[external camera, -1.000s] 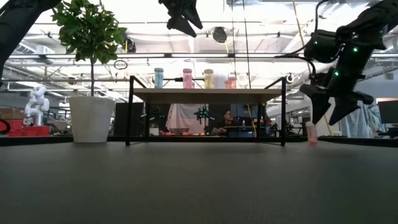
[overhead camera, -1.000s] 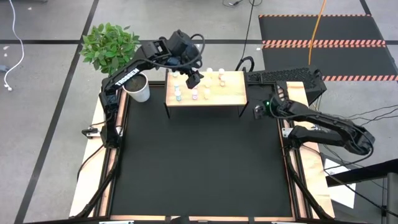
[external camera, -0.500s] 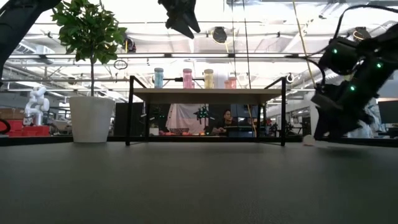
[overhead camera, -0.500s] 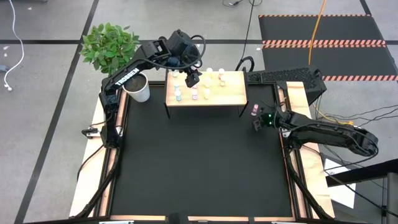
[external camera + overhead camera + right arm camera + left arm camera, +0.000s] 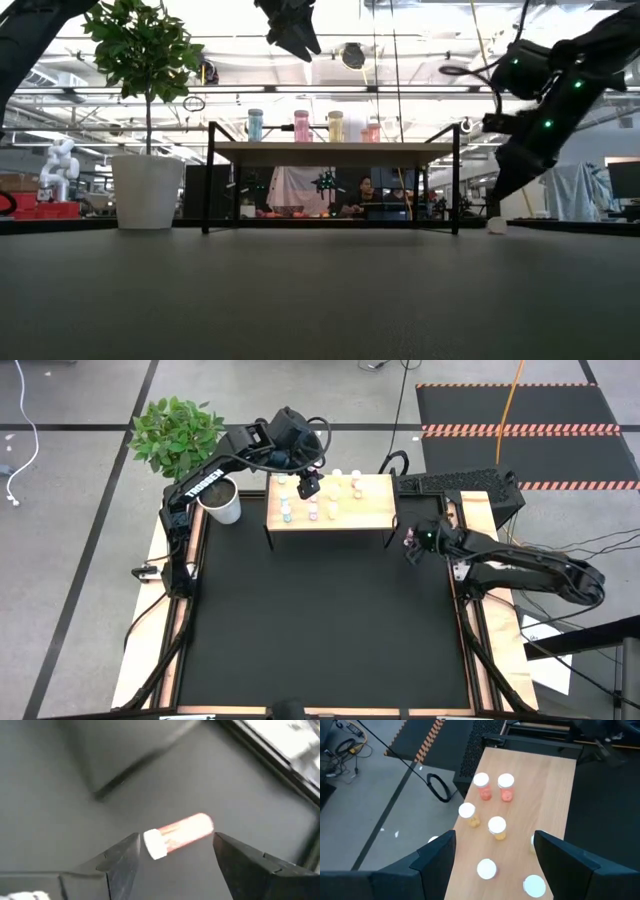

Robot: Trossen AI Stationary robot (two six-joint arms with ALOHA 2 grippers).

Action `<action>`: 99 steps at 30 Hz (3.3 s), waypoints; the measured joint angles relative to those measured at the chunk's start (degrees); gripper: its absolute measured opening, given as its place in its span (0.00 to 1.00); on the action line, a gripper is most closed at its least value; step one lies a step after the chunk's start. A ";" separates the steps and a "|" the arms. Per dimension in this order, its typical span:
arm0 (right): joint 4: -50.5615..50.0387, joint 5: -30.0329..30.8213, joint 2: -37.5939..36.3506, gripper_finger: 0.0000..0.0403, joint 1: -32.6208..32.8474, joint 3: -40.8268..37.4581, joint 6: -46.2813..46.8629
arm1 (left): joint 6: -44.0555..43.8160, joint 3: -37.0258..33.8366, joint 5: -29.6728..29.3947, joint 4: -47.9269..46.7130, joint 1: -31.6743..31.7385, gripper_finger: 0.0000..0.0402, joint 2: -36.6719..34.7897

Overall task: Pick and place medicine bottles onto shelf by color
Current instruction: Put the orange pill bottle on the shelf aligned with the other orange pill bottles

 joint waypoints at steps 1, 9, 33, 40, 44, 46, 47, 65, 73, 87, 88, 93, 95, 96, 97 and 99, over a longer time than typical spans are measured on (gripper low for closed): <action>0.47 0.59 0.47 0.61 -0.71 0.00 2.39 | -0.04 0.00 0.00 0.02 0.00 0.67 0.00; 1.67 1.59 1.87 0.61 -7.28 0.00 31.99 | -1.57 0.00 -0.04 0.07 0.00 0.67 0.00; 5.30 -7.83 16.95 0.51 -10.71 -0.09 28.80 | -5.18 0.00 -0.09 -3.62 -0.02 0.67 0.00; 1.51 -12.61 12.03 0.30 -9.16 -0.39 28.66 | -5.18 0.00 -0.09 -3.96 -0.33 0.67 0.00; -2.01 -18.96 7.59 0.27 -8.62 -0.39 31.84 | -5.20 0.00 -0.08 -4.23 -1.52 0.67 0.00; -4.56 -23.00 4.61 0.27 -8.00 -0.39 33.78 | -5.20 0.00 -0.09 -4.57 -2.53 0.67 0.00; -5.93 -24.96 3.02 0.28 -7.56 -0.39 34.52 | -5.18 0.00 -0.09 -4.72 -3.14 0.67 0.00; -9.43 -54.01 -18.76 0.30 6.11 -0.37 55.83 | 3.32 -13.81 -4.51 20.50 -25.97 0.67 -0.04; 12.81 -47.57 -19.07 0.30 21.37 -0.30 69.68 | 8.59 -31.55 -4.55 46.70 -33.08 0.68 0.09; 34.87 -40.20 -3.83 0.30 32.08 -0.28 72.05 | 6.38 -40.28 -1.09 55.16 -34.56 0.67 0.02; 36.82 -40.17 -2.66 0.30 32.34 -0.28 72.28 | 6.13 -40.38 -0.65 54.13 -34.42 0.67 0.02; 42.03 -40.25 2.15 0.30 33.63 -0.28 72.81 | 3.89 -40.48 -0.80 48.60 -33.99 0.67 0.02; 43.29 -40.26 3.78 0.30 34.10 -0.28 72.82 | 3.64 -40.48 -1.23 48.46 -33.96 0.67 0.03; 44.01 -40.26 4.52 0.30 34.32 -0.28 72.82 | 3.54 -40.48 -1.27 48.43 -33.94 0.67 0.02; 44.84 -40.26 5.19 0.30 34.46 -0.28 72.85 | 3.52 -40.48 -1.24 48.34 -33.98 0.67 0.02; 46.85 -40.20 6.33 0.30 34.69 -0.28 73.14 | 3.89 -40.48 -0.48 47.69 -33.99 0.64 0.02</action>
